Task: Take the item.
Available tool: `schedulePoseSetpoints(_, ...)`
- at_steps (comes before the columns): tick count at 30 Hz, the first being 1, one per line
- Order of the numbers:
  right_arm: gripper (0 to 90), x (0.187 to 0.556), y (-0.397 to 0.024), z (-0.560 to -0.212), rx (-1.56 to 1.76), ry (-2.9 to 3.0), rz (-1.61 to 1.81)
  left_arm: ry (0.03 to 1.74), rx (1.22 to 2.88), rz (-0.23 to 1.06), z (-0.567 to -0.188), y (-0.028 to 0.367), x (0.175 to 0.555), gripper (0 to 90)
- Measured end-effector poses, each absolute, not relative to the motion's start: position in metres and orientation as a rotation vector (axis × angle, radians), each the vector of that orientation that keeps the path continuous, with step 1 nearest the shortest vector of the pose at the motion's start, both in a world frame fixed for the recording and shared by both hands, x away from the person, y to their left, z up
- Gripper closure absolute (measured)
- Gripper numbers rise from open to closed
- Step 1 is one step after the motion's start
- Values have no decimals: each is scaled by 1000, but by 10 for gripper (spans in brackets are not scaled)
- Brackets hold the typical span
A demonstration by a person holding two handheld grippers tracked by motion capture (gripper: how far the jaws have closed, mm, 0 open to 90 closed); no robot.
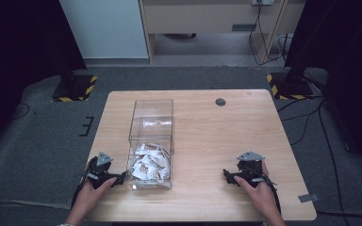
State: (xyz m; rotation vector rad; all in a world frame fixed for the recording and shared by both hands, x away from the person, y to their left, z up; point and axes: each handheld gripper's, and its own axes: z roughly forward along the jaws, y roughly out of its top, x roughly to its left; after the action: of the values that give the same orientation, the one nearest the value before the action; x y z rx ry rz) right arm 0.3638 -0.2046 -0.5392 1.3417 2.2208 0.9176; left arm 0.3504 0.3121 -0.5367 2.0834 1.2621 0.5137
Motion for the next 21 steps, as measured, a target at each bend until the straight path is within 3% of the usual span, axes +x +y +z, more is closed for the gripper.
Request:
schedulePoseSetpoints(14,13,363,-204,-539,1355,2210,918,1262,2083,514,-537,312,350,0)
schedulePoseSetpoints(21,64,357,-194,-535,1324,2228,969,1262,2083,514,-537,312,350,0)
